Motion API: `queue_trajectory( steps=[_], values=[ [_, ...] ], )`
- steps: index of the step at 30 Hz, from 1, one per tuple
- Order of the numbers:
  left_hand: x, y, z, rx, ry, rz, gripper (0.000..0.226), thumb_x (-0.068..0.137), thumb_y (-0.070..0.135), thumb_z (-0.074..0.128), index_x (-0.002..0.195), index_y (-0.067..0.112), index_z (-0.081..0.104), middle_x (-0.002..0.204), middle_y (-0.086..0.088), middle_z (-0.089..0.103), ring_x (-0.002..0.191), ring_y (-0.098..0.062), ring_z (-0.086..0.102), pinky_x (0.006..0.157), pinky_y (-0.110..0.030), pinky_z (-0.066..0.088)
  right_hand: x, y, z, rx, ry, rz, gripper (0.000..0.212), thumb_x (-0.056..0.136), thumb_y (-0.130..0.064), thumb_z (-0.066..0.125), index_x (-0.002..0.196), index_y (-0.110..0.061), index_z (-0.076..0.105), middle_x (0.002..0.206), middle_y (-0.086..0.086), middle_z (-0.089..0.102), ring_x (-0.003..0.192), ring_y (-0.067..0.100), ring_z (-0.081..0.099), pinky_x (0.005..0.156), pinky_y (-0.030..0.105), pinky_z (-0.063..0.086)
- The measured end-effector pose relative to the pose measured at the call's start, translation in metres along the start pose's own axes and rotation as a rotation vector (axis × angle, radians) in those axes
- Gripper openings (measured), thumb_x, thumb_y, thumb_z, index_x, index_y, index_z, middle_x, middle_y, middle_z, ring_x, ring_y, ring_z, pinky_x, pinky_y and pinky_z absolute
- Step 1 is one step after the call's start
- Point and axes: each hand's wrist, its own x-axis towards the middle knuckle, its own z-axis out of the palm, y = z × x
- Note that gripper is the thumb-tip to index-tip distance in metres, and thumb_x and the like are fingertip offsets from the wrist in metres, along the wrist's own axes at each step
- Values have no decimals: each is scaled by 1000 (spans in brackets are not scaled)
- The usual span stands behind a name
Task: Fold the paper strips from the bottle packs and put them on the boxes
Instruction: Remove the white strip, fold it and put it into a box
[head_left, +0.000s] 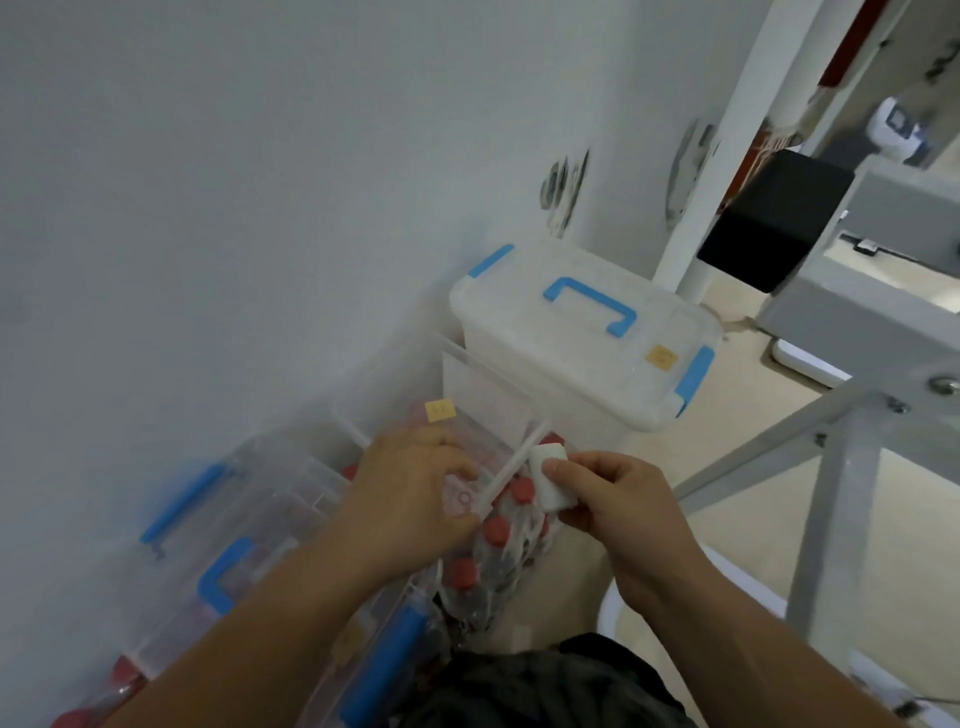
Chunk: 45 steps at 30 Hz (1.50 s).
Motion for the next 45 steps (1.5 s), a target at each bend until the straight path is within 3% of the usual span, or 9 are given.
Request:
queue_trajectory(
  steps=[6,12,17,21,25,28,36,41,45],
  values=[
    [-2,-11,2,13,-70,-35,30,52,34,81,80,23,82,112,-1,75,99,-20,70,90,-30,50,4,23,18,290,-84,174,13,91,-13,71,83,-5,78,95,14,76,91,27,71,75,36,60],
    [3,-15,3,64,-155,47,29,56,38,73,80,25,82,116,-3,75,109,-25,69,95,-44,55,7,33,36,618,-140,281,14,94,-8,66,99,3,72,94,16,69,84,26,66,87,45,55],
    [2,-14,3,131,-201,103,29,51,30,86,79,23,81,111,-3,76,104,-29,72,89,-47,58,11,38,37,659,-149,255,17,94,-8,65,103,6,70,98,21,70,91,31,67,73,38,63],
    [2,-11,7,218,-217,85,31,60,38,65,83,22,78,104,-2,77,96,-26,74,78,-44,62,13,42,39,593,-158,207,19,94,-7,65,104,8,70,98,23,69,87,32,67,62,32,56],
    [1,-13,12,281,-232,104,45,69,44,44,86,15,75,98,-5,76,87,-28,72,70,-43,60,16,45,40,557,-143,167,14,94,-7,64,98,6,71,92,21,67,79,27,67,81,44,40],
    [-1,-14,15,296,-207,138,44,74,40,44,86,11,74,94,-6,75,80,-29,71,68,-44,59,17,48,42,559,-148,154,16,94,-6,64,101,6,72,96,23,66,81,26,65,87,47,36],
    [-10,-19,19,324,-118,136,29,75,30,52,85,12,72,82,-4,72,67,-23,66,57,-40,57,16,49,47,556,-145,130,19,95,-6,63,107,7,67,89,18,68,80,27,61,64,35,44],
    [-12,-17,22,325,70,206,28,78,26,51,83,8,72,80,-8,72,63,-25,67,51,-38,56,17,48,50,554,-123,118,27,94,-8,65,112,11,63,92,19,68,85,30,61,68,37,44],
    [-13,-18,21,283,235,265,29,85,24,54,91,5,75,91,-12,76,75,-26,72,70,-39,62,20,48,50,579,-112,120,20,91,-8,67,108,2,65,85,15,73,86,32,60,72,39,41]
  ],
)
